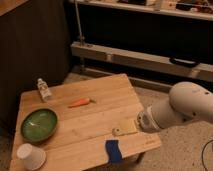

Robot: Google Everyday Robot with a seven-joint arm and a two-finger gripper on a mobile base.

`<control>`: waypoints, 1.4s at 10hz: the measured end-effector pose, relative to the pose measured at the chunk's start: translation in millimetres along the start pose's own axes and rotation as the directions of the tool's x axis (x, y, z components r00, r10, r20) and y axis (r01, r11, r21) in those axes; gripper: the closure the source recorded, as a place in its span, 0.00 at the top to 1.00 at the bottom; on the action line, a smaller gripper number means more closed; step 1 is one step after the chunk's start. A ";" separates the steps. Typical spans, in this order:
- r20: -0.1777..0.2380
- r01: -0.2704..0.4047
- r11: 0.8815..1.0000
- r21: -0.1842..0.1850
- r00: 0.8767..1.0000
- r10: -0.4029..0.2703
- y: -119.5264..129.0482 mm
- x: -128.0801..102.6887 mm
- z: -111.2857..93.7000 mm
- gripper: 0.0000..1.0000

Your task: Place the bottle in the ceramic bowl

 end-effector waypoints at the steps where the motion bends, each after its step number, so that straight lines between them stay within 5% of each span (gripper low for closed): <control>1: 0.002 0.003 1.000 0.002 1.000 -0.003 0.6 -0.3 0.4 0.80; 2: 0.007 0.010 1.000 0.017 1.000 -0.010 2.3 -1.7 0.6 0.80; 4: 0.124 0.016 0.996 0.087 0.992 -0.027 7.8 -8.6 -4.2 0.80; 6: 0.293 0.036 0.994 0.104 0.954 -0.065 18.5 -22.1 13.8 0.80; 7: 0.322 0.052 0.993 0.108 0.943 -0.084 26.2 -32.9 29.6 0.80; 10: 0.358 0.075 0.991 0.112 0.927 -0.111 42.3 -48.3 53.6 0.80; 14: 0.360 0.073 0.991 0.112 0.927 -0.109 41.5 -48.2 53.9 0.80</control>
